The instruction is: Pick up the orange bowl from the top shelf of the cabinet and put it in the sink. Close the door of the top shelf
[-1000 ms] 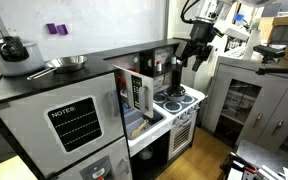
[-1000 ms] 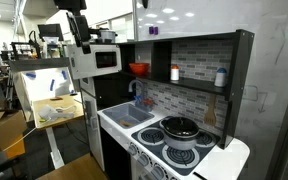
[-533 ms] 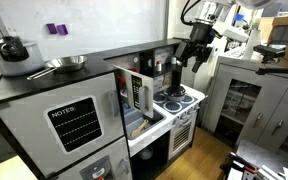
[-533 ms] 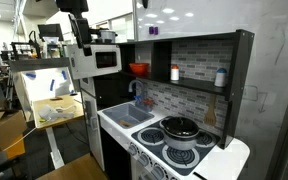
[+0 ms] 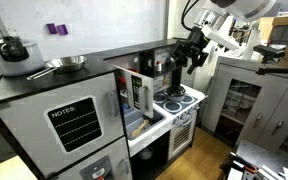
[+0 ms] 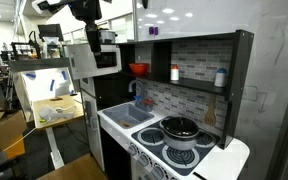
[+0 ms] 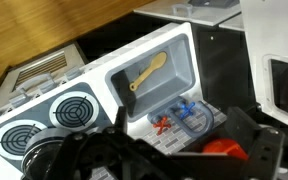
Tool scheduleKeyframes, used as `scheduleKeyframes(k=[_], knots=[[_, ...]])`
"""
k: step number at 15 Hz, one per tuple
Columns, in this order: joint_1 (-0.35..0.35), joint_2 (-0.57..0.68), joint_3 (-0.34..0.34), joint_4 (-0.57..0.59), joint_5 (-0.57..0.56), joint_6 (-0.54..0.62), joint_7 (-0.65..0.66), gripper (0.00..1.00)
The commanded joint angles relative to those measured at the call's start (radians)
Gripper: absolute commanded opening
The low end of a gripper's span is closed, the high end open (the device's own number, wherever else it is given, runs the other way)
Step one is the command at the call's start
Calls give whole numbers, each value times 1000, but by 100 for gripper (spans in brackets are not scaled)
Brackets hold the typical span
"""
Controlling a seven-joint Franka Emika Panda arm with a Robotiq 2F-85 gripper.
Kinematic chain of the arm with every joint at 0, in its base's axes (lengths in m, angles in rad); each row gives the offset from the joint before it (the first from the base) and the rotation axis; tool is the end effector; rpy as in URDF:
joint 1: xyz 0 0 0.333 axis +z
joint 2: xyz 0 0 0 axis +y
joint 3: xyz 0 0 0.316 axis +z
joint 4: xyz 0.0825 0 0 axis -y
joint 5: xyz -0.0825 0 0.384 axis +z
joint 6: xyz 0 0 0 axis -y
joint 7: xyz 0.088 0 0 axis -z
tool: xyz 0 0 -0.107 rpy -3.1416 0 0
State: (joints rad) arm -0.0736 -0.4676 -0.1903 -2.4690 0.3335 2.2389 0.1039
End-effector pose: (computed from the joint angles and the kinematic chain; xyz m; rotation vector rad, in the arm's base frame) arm 0.4137 -0.1061 0.4823 -2.6698 0.7335 -0.3456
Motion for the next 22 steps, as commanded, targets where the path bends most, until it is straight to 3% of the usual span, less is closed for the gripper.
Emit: scheduleKeyframes(k=[1,14,22], knots=[[-14,40,5,7,83,75,43,100],[-4,235,13,162,218,260,152,100],[-13,225,16,152,195,243,146,100]])
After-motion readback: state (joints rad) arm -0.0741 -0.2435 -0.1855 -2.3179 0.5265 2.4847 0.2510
